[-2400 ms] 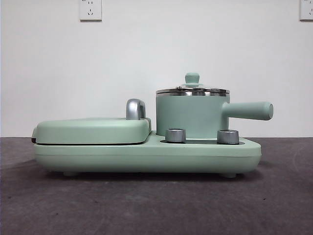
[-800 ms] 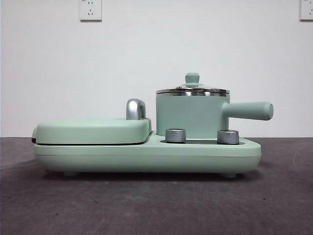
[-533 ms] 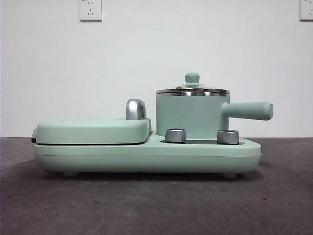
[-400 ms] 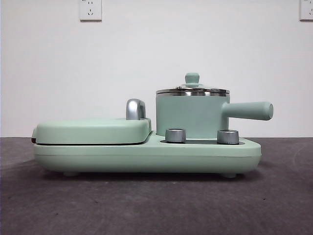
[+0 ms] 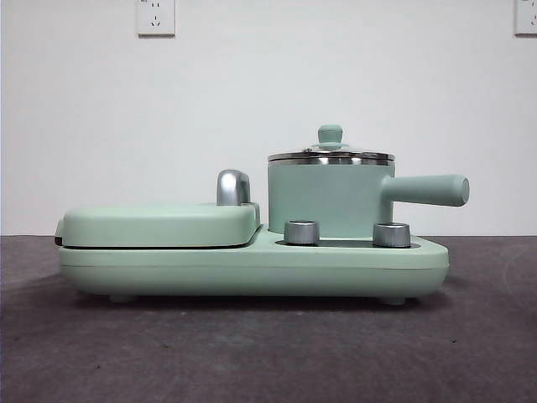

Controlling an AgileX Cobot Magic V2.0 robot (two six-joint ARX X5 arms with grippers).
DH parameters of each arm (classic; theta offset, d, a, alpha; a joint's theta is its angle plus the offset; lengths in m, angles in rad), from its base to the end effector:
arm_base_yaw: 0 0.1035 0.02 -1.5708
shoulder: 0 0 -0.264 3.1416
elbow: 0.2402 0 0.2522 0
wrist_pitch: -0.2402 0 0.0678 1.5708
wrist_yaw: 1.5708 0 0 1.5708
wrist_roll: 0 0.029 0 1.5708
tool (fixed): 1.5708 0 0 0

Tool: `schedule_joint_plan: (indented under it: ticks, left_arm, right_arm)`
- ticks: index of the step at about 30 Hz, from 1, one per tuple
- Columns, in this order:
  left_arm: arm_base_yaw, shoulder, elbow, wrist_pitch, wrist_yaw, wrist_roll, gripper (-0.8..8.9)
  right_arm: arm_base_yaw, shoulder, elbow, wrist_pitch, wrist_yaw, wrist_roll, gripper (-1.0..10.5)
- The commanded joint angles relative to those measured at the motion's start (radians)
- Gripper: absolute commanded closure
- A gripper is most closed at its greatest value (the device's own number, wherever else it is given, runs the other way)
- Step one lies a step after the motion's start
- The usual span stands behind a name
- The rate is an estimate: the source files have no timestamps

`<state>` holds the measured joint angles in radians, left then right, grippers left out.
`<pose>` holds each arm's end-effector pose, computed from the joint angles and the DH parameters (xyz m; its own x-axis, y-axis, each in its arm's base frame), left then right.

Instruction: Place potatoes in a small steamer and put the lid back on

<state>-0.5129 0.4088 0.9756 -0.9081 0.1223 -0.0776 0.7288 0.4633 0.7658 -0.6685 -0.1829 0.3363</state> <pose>0.0359 -0.0243 0.3583 0.7551 -0.5652 -0.3322 0.5628 0.8187 -0.1138 0.0634 0.0637 0.3173 0.5638 0.7472 -0.3519 -0.6497 0.6643 0.3696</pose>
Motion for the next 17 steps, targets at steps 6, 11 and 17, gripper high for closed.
schedule_joint_plan:
  ticks: [6,11,17]
  left_arm:
    - [0.277,-0.137,-0.397,0.440,0.001,0.114,8.07]
    - [0.426,-0.262,-0.666,0.652,0.001,0.060,8.07]
    - [0.496,-0.376,-0.871,0.773,0.001,-0.040,8.07]
  right_arm:
    - [0.010,0.005,0.006,0.011,0.000,-0.014,9.3]
    - [0.010,0.005,0.006,0.011,0.000,-0.014,9.3]
    - [0.010,0.005,0.006,0.011,0.000,-0.014,9.3]
